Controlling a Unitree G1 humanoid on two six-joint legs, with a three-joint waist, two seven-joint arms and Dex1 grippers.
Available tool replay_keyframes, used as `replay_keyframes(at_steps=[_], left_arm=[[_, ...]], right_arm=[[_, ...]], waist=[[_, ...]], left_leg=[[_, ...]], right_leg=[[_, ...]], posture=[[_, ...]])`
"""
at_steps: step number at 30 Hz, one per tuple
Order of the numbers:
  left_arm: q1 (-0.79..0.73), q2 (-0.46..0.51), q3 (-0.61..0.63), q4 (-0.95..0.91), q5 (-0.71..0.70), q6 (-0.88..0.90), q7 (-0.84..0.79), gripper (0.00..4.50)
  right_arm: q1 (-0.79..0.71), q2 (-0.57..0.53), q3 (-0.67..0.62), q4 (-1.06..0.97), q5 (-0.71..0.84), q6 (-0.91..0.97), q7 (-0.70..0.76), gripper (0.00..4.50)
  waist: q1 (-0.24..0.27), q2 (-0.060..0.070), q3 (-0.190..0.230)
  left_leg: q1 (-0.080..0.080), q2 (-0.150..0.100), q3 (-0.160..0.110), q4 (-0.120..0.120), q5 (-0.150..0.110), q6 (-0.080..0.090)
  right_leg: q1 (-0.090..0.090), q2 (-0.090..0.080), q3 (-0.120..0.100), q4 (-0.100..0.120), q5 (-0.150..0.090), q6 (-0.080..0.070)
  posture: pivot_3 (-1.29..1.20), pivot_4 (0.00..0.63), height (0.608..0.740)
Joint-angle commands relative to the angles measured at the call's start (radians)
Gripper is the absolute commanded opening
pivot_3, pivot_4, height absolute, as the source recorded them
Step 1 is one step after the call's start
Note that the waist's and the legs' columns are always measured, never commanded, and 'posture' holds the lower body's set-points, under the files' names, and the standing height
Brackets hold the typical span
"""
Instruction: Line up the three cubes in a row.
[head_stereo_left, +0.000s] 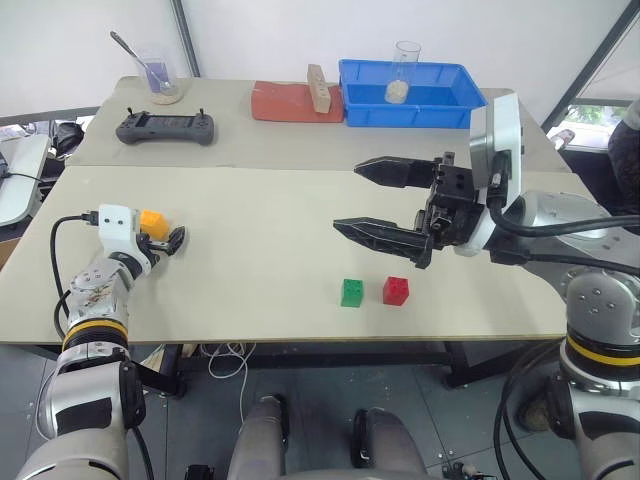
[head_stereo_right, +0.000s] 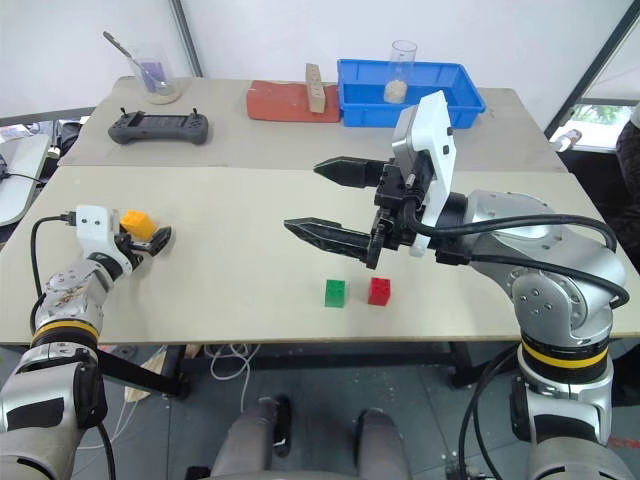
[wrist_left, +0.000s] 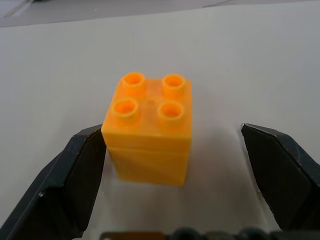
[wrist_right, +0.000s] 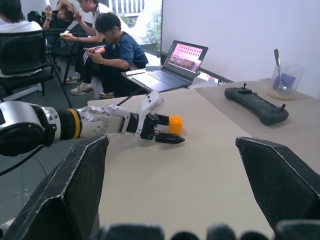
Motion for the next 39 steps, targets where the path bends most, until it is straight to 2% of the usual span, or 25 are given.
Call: replay_keyframes(at_steps=[1,4,7,11,14,19,23,28,33,39], left_arm=[[-0.02,0.016,0.002,-0.007,-0.007,-0.028,-0.014,2.73],[-0.022,0.015,0.002,-0.01,-0.009,-0.03,-0.021,1.32],[-0.023,0.006,-0.009,-0.042,-0.013,-0.029,-0.061,1.35],[0.063,-0.048,-0.131,-0.376,-0.074,0.066,-0.338,1.35],[0.132,-0.045,-0.231,-0.61,-0.108,0.147,-0.49,1.35],[0.191,-0.026,-0.39,-0.796,-0.105,0.159,-0.7,1.35],[0.18,-0.039,-0.458,-0.76,-0.081,0.104,-0.781,1.35],[0.121,-0.071,-0.508,-0.576,-0.026,-0.028,-0.841,1.35],[0.048,-0.142,-0.525,-0.417,0.013,-0.12,-0.841,1.35],[0.008,-0.208,-0.525,-0.322,0.042,-0.185,-0.833,1.35]], right_arm=[[0.011,-0.019,-0.012,-0.026,0.001,-0.011,0.002,4.5],[0.027,-0.027,-0.011,-0.028,-0.006,-0.019,0.003,4.5],[0.047,-0.038,-0.013,-0.033,-0.012,-0.029,0.008,4.5],[0.127,-0.087,-0.015,-0.061,-0.059,-0.067,0.051,4.5],[0.194,-0.127,-0.026,-0.089,-0.068,-0.074,0.077,4.5],[0.307,-0.193,-0.041,-0.125,-0.08,-0.087,0.122,4.5],[0.337,-0.207,-0.052,-0.133,-0.076,-0.094,0.128,4.5],[0.353,-0.211,-0.072,-0.147,-0.063,-0.086,0.114,4.5],[0.366,-0.21,-0.081,-0.154,-0.065,-0.084,0.099,4.5],[0.372,-0.213,-0.089,-0.16,-0.068,-0.081,0.086,4.5]], waist=[[-0.001,0.0,0.0],[-0.003,0.0,0.0],[-0.002,0.0,0.0],[0.007,-0.001,0.0],[0.006,-0.001,0.0],[-0.004,-0.001,0.0],[-0.007,-0.001,0.0],[-0.001,-0.001,0.001],[0.011,-0.001,0.001],[0.011,-0.001,0.001]], left_leg=[[0.0,0.0,0.0,0.0,0.0,0.0],[0.0,0.0,0.0,0.0,0.0,0.0],[0.0,0.0,0.0,0.0,0.0,0.0],[0.0,0.0,0.0,0.0,0.0,0.0],[-0.001,0.0,0.002,0.0,0.0,0.0],[0.0,0.0,0.002,0.0,0.0,0.0],[0.001,0.0,0.001,0.0,0.0,0.0],[0.001,0.0,0.001,0.001,0.0,0.0],[0.001,0.0,0.0,0.002,0.0,0.0],[0.001,0.0,0.0,0.003,0.0,0.001]], right_leg=[[0.0,0.0,0.0,0.0,0.0,0.0],[0.0,0.0,0.0,0.001,0.0,0.0],[0.0,0.0,0.0,0.001,0.0,0.0],[-0.001,0.0,0.0,-0.001,-0.002,-0.003],[0.001,-0.002,0.0,-0.002,-0.002,-0.003],[0.001,-0.001,0.001,0.0,-0.002,-0.004],[0.001,0.001,0.002,0.0,-0.002,-0.004],[0.001,0.001,0.002,0.0,-0.003,-0.003],[0.0,0.0,0.001,-0.002,-0.003,-0.001],[0.003,0.0,0.002,-0.002,-0.003,-0.001]], posture=[[0.0,0.15,0.74],[0.0,0.15,0.74],[0.0,0.15,0.74],[0.0,0.15,0.74],[0.0,0.15,0.74],[0.0,0.15,0.74],[0.0,0.15,0.74],[0.0,0.15,0.74],[0.0,0.15,0.74],[0.0,0.15,0.74]])
